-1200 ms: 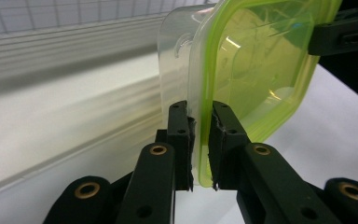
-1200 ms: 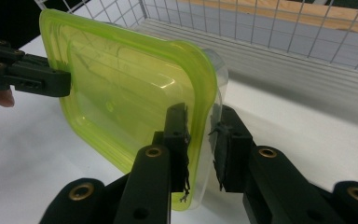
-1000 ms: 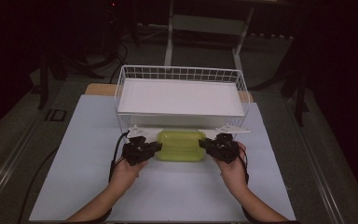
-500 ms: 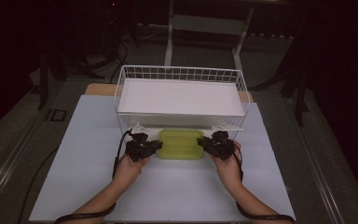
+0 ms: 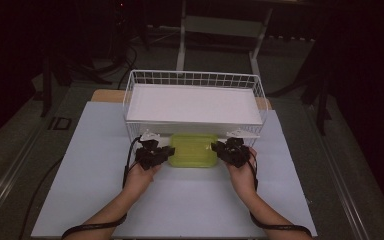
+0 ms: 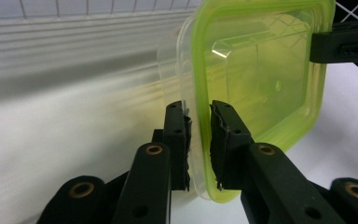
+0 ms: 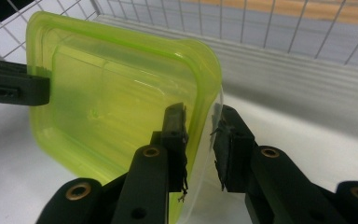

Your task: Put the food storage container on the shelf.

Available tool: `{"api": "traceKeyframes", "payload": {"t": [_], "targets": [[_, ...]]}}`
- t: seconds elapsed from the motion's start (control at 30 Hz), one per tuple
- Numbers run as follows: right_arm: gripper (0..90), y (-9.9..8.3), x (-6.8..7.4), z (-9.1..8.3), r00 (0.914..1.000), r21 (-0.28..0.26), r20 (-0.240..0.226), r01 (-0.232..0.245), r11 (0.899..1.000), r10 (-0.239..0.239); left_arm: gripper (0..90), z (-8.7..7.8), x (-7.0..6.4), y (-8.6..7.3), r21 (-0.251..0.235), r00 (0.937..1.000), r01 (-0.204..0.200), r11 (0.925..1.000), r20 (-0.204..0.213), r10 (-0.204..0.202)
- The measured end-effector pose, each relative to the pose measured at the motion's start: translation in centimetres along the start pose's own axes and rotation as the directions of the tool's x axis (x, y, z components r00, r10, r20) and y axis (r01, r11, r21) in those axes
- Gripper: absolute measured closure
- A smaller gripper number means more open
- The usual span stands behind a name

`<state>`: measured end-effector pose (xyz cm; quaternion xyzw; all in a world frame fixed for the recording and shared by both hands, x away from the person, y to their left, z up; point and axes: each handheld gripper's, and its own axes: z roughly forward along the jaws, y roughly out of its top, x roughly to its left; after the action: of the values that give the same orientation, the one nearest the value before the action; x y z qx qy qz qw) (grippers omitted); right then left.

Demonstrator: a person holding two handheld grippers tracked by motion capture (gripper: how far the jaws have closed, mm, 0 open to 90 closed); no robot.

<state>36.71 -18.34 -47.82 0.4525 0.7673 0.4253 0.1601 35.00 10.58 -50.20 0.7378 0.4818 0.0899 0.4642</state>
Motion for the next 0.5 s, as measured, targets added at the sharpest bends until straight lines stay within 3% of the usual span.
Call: {"api": "traceKeyframes", "payload": {"t": [0.17, 0.4, 0.47, 0.5], "targets": [[73.4, 0.3, 0.0, 0.6, 0.9986, -0.027, 0.047, 0.025, 0.999, -0.024, 75.1, 0.3, 0.4, 0.1, -0.028, 0.9998, 0.020, 0.9994, -0.005, -0.020], [70.3, 0.2, -0.1, 1.3, 0.9968, -0.052, 0.079, 0.019, 0.998, -0.014, 71.3, 0.7, 0.6, 0.3, -0.051, 0.9997, -0.001, 0.9987, -0.023, 0.000], [66.7, 0.1, -0.1, 1.5, 0.9972, -0.063, 0.074, 0.013, 0.998, -0.008, 69.0, 0.7, 0.5, 0.3, -0.060, 0.9990, -0.021, 0.9979, -0.040, 0.019], [62.0, -0.1, 0.0, 1.8, 0.9970, -0.068, 0.076, 0.018, 0.997, -0.013, 66.8, 0.9, 0.2, 0.3, -0.059, 0.9943, -0.082, 0.9949, -0.074, 0.077]]}}
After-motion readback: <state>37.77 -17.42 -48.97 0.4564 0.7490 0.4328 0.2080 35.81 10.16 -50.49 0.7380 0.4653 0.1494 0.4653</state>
